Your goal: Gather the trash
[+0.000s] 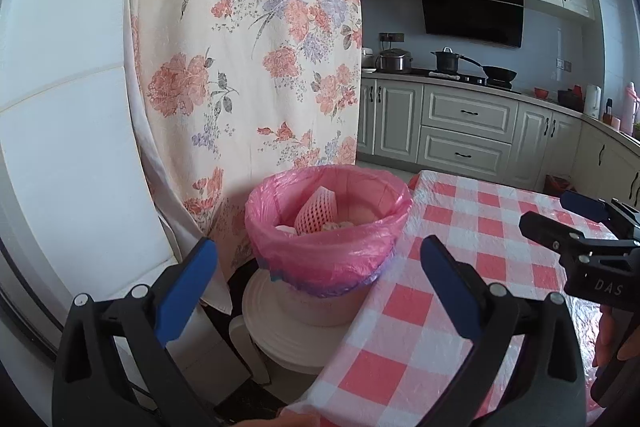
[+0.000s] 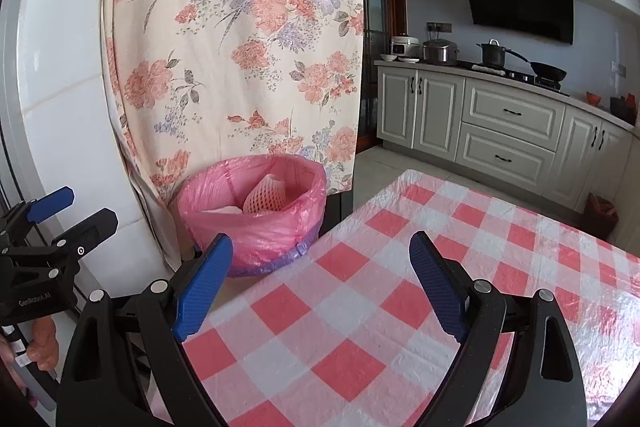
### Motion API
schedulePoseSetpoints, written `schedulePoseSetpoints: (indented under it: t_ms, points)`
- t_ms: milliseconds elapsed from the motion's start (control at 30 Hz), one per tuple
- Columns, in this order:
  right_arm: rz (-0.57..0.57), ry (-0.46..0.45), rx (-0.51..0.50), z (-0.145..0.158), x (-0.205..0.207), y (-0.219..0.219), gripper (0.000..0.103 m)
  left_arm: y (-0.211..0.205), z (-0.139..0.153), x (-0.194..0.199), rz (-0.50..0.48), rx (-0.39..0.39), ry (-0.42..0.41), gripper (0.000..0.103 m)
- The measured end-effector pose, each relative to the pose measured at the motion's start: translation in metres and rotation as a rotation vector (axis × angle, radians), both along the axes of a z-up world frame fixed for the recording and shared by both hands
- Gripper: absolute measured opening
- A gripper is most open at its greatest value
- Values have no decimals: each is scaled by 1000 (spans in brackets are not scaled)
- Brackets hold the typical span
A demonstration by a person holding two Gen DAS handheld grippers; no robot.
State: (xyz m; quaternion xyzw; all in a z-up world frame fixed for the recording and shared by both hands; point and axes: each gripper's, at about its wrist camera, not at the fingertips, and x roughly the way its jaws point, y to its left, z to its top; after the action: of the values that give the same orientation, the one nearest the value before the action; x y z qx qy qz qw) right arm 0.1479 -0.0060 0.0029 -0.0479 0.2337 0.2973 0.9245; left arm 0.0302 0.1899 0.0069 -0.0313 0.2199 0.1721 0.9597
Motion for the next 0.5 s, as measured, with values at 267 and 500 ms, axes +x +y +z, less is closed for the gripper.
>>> schedulePoseSetpoints:
  t_ms: [267, 500]
  points:
    - [-1, -31, -12, 3, -20, -8, 85, -5, 0, -13, -27, -8, 6, 98]
    - [0, -39, -20, 8, -28, -10, 85, -7, 5, -16, -39, 2, 5, 98]
